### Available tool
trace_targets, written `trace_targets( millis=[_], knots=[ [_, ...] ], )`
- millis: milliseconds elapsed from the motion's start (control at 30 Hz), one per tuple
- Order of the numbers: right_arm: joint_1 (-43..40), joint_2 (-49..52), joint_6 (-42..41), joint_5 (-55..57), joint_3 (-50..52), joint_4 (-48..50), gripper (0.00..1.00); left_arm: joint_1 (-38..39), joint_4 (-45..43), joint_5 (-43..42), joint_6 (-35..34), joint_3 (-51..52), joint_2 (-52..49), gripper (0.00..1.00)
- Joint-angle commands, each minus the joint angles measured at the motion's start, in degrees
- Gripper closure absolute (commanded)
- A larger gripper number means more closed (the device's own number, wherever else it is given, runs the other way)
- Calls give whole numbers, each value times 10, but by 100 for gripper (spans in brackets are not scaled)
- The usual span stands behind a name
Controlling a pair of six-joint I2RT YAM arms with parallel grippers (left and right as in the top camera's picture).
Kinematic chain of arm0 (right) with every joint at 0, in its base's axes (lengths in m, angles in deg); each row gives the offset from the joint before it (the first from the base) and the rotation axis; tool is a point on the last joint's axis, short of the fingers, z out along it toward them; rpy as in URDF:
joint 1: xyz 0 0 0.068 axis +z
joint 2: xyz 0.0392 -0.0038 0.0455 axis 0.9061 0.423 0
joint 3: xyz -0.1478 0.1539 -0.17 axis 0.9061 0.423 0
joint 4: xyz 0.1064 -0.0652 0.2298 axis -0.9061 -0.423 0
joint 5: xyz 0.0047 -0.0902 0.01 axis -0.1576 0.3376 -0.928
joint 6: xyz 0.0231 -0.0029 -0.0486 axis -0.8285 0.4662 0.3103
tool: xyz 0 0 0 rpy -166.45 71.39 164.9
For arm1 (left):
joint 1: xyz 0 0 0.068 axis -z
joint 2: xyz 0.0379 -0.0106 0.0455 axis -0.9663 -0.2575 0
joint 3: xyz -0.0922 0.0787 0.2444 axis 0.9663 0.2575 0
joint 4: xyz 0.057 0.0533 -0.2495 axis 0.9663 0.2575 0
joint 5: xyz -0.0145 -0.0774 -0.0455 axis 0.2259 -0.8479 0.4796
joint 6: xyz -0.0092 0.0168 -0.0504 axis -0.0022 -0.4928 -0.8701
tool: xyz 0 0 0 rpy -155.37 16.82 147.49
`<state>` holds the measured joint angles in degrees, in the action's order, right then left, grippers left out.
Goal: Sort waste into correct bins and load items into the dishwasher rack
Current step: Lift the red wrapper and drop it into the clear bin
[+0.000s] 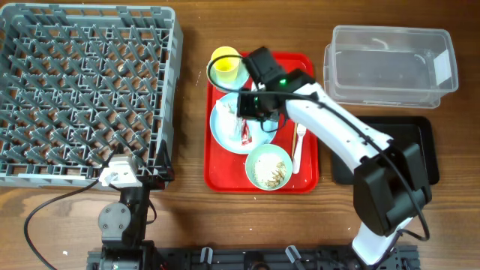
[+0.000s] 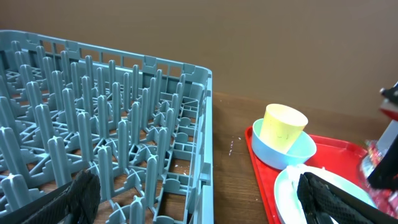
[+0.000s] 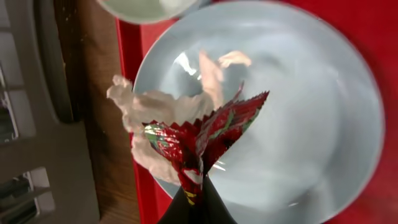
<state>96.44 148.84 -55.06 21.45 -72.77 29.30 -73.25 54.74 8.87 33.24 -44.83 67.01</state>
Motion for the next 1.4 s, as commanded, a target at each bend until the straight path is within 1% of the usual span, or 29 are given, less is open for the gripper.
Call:
trace_targets(
  millis=[0,167,333,400,533,667,700,733,800,833,867,967,1033,1100,1167,1200,1267,1367],
  knots=[
    [-56,-48,13,18,-47,-20,96,3,2,-3,11,2,4,0],
    [-129,-82,37,35,-50,-18,95,3,2,-3,11,2,4,0],
    [-198,-84,35,158,-50,17,96,3,2,-3,11,2,4,0],
    [-224,-82,38,169,-50,36,96,3,2,-3,11,2,4,0],
    [-268,-72,75,172,-50,77,96,3,2,-3,11,2,4,0],
    [-309,-59,81,214,-50,103,94,3,2,-3,11,2,4,0],
    [-321,-57,81,216,-50,107,88,3,2,-3,11,1,4,0],
    [-339,-54,80,210,-50,114,73,3,2,-3,11,1,4,0],
    [-355,-52,79,198,-50,115,23,3,2,-3,11,1,4,0],
    [-364,-52,78,187,-50,113,9,3,2,-3,11,2,4,0],
    [-370,-51,79,176,-50,108,2,3,2,-3,11,2,4,0],
    [-375,-51,80,134,-50,92,0,3,2,-3,11,2,4,0],
    [-373,-51,82,72,-50,90,1,3,2,-3,11,1,4,0],
    [-366,-51,117,-68,-50,90,1,3,2,-3,11,2,4,0],
    [-350,-51,145,-179,-50,88,8,3,2,-3,11,2,4,0],
    [-338,-51,154,-211,-50,81,10,3,2,-3,11,2,4,0],
    [-303,-51,170,-217,-50,61,11,3,2,-3,11,2,4,0],
    [-232,-51,205,-150,-50,21,10,3,2,-3,11,2,4,0]
  ],
)
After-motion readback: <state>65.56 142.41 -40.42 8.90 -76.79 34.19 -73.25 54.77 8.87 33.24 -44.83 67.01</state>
